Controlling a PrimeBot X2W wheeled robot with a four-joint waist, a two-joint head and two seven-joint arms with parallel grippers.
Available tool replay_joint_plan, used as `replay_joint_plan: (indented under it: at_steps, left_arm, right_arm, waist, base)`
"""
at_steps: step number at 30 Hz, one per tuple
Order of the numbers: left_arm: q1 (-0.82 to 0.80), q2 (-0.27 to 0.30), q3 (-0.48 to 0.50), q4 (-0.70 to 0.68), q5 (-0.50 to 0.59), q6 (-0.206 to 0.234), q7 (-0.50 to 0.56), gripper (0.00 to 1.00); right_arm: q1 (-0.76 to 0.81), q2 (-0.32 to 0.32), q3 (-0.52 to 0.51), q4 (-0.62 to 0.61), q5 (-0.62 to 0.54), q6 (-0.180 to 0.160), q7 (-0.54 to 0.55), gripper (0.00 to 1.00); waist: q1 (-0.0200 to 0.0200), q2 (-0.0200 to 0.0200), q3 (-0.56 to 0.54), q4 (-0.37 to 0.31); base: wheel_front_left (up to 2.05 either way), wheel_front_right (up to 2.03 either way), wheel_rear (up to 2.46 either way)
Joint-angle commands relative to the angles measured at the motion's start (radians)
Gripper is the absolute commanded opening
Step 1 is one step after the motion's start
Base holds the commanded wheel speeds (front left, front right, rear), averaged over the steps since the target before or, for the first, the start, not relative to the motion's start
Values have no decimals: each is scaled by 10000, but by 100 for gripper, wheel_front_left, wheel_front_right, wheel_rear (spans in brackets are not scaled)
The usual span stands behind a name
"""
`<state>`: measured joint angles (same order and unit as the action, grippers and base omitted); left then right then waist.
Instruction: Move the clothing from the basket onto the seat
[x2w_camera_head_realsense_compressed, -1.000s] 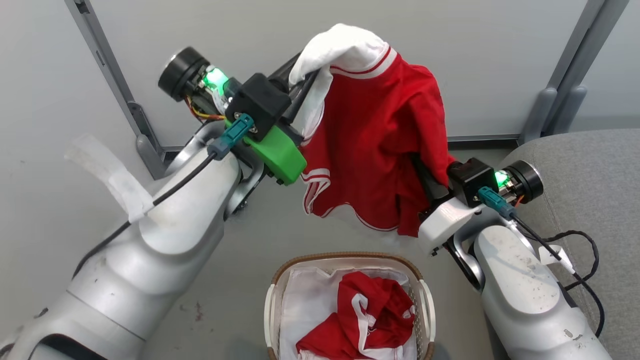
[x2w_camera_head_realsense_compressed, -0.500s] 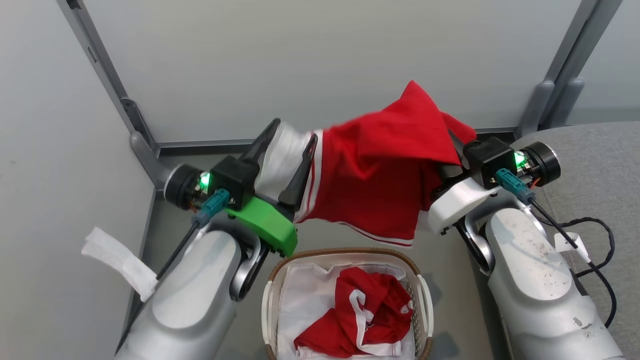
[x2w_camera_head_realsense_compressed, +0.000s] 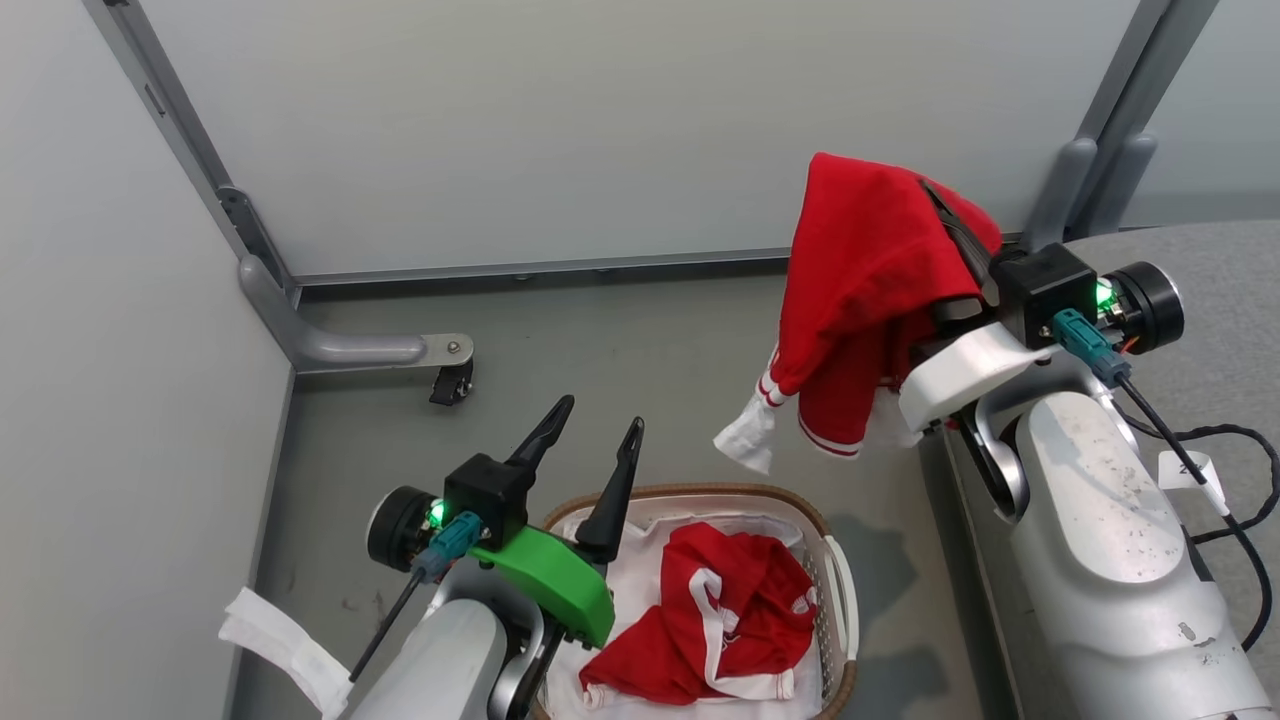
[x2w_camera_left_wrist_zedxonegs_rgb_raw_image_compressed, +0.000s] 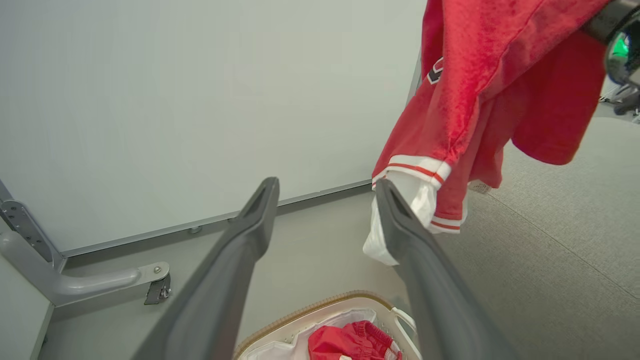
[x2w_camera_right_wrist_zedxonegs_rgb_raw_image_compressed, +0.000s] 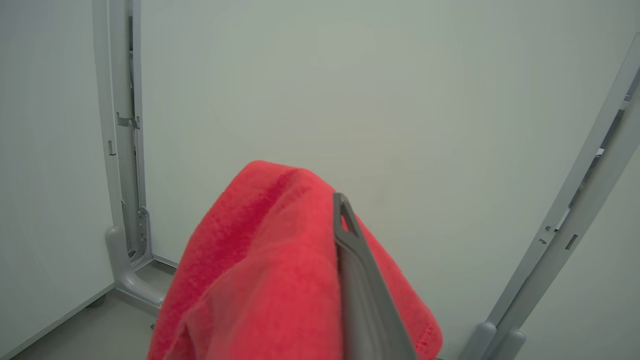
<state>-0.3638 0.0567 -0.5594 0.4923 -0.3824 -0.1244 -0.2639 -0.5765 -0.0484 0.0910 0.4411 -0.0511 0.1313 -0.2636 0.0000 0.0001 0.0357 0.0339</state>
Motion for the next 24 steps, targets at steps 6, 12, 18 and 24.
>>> replay_joint_plan:
  at_steps: [6,12,18,24]
  left_arm:
    - [361,-43,147,-194,199,-62,-9,100]
    - [378,-58,-8,-472,289,-77,-9,100]
    - [395,-54,-136,-812,181,-80,-9,100]
    - [314,-51,-220,-927,280,-80,-9,100]
  right_arm:
    - [-49,-40,-301,-113,-139,-12,-17,0]
    - [-140,-37,-486,-142,-183,-10,-17,0]
    - [-135,-93,-620,-231,-245,-12,-17,0]
    - [-39,-146,-679,-290,-220,-12,-17,0]
  waist:
    - [0,-1,177,-183]
    - [0,-1,320,-592]
    - [0,-1,472,-1507]
    - [0,-1,724,-2715]
  base:
    - [0,0,0]
    - [0,0,0]
    - [0,0,0]
    - [0,0,0]
